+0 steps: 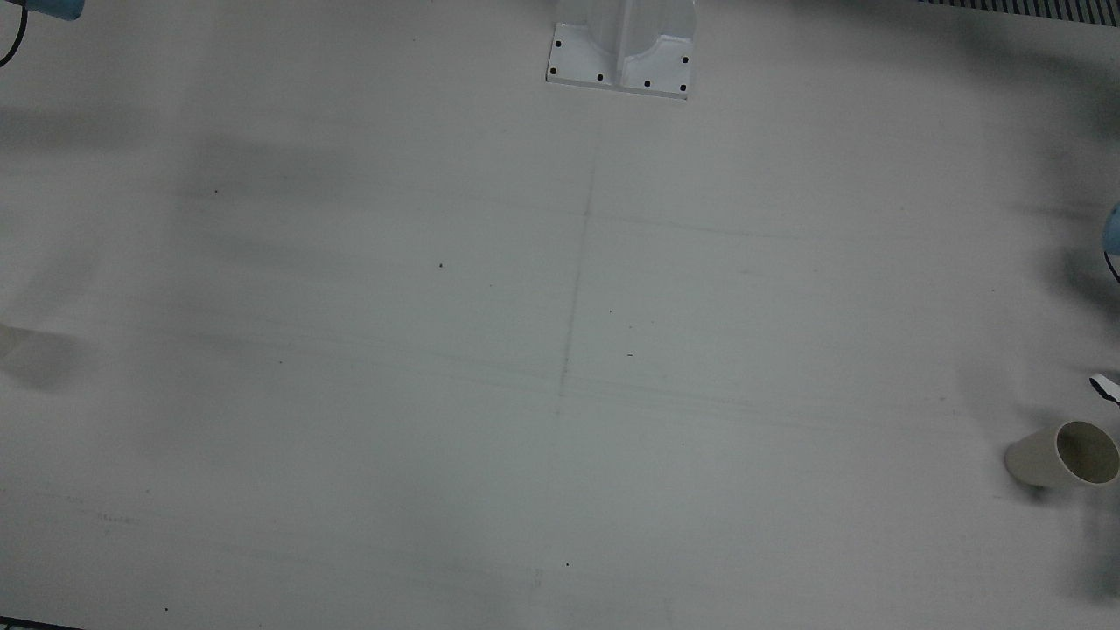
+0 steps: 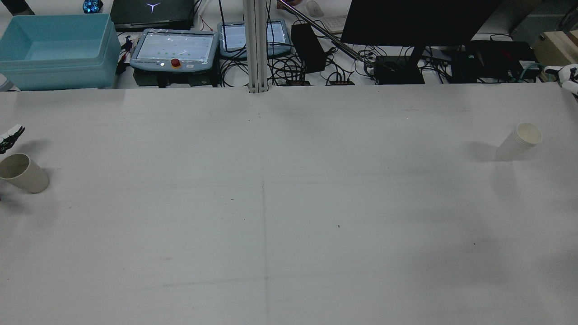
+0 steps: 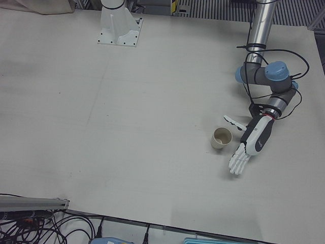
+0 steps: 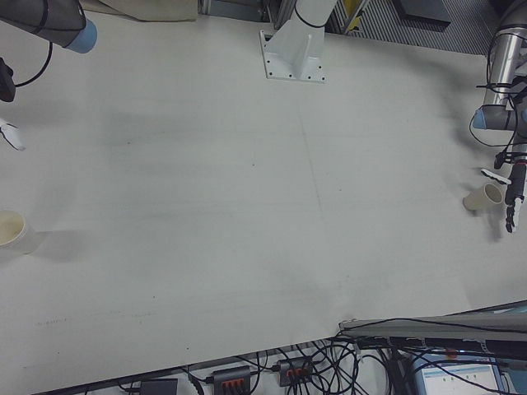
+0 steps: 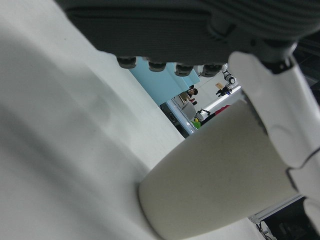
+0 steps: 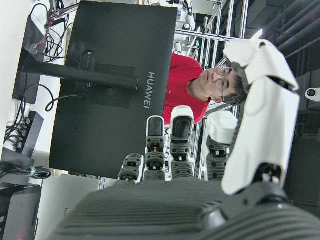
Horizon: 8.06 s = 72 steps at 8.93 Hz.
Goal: Pour water
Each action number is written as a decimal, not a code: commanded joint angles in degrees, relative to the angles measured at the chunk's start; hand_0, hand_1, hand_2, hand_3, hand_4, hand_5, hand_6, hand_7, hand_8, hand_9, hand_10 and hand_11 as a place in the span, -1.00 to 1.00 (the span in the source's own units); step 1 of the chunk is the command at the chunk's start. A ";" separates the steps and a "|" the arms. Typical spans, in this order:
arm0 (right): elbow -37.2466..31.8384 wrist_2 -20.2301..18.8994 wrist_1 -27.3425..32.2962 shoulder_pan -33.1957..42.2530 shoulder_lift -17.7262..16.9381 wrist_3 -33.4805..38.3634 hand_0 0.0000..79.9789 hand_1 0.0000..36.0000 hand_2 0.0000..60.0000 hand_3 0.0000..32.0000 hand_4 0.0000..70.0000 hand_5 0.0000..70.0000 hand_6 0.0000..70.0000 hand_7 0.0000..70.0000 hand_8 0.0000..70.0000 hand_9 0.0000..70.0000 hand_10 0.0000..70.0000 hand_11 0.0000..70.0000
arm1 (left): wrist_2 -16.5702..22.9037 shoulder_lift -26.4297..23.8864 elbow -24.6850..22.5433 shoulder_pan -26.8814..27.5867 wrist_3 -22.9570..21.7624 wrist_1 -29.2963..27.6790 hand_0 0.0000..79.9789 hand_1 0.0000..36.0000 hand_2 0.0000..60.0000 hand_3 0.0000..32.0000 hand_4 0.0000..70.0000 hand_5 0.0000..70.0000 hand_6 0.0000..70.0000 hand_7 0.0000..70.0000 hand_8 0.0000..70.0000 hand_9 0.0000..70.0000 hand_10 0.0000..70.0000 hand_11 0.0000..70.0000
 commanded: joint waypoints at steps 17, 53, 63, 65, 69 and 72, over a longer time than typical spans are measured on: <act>0.88 -0.78 1.50 1.16 -3.31 0.58 0.33 0.05 -0.12 -1.00 0.11 0.71 -0.21 0.38 -0.55 -0.37 -0.90 -0.83 | -3.60 -1.60 -1.55 2.03 -2.47 5.21 0.36 1.00 1.00 -1.00 1.00 1.00 -0.60 -0.37 -0.79 -0.72 -0.84 -0.75; -50.79 -9.05 28.84 -0.69 14.44 -12.77 0.33 -0.13 -1.00 -0.82 -0.87 -0.22 -0.81 -0.61 -0.99 -0.96 -1.00 -1.00 | -9.58 3.49 -28.54 1.67 -24.53 26.92 0.39 0.98 1.00 -1.00 1.00 1.00 -0.70 -0.43 -0.85 -0.79 -0.84 -0.74; -49.83 -8.61 26.47 -4.46 18.05 -14.71 0.33 -0.05 -0.96 -0.56 -0.85 -0.20 -0.81 -0.51 -0.99 -0.94 -1.00 -1.00 | -9.58 3.67 -26.08 1.59 -24.26 24.02 0.38 0.89 1.00 -1.00 1.00 1.00 -0.70 -0.45 -0.85 -0.79 -0.83 -0.73; -48.25 -8.61 26.38 -6.21 17.96 -14.71 0.35 0.05 -0.77 -0.75 -0.76 -0.11 -0.75 -0.39 -0.98 -0.92 -1.00 -1.00 | -9.58 4.02 -25.03 1.59 -24.35 22.62 0.38 0.87 1.00 -1.00 1.00 1.00 -0.71 -0.45 -0.85 -0.79 -0.83 -0.74; -38.61 -8.61 19.45 -7.20 16.65 -14.28 1.00 0.98 0.82 -1.00 0.86 0.94 0.26 1.00 -0.31 0.01 -0.70 -0.49 | -9.40 6.13 -24.84 1.59 -24.88 20.50 0.39 0.84 1.00 -1.00 1.00 1.00 -0.71 -0.46 -0.85 -0.79 -0.84 -0.74; -27.09 -8.61 11.98 -5.70 14.27 -13.66 1.00 1.00 1.00 -1.00 0.54 1.00 0.58 1.00 0.14 0.56 -0.24 0.20 | -9.14 6.65 -27.47 1.23 -24.88 21.11 0.40 0.89 1.00 -1.00 1.00 1.00 -0.69 -0.44 -0.85 -0.79 -0.85 -0.76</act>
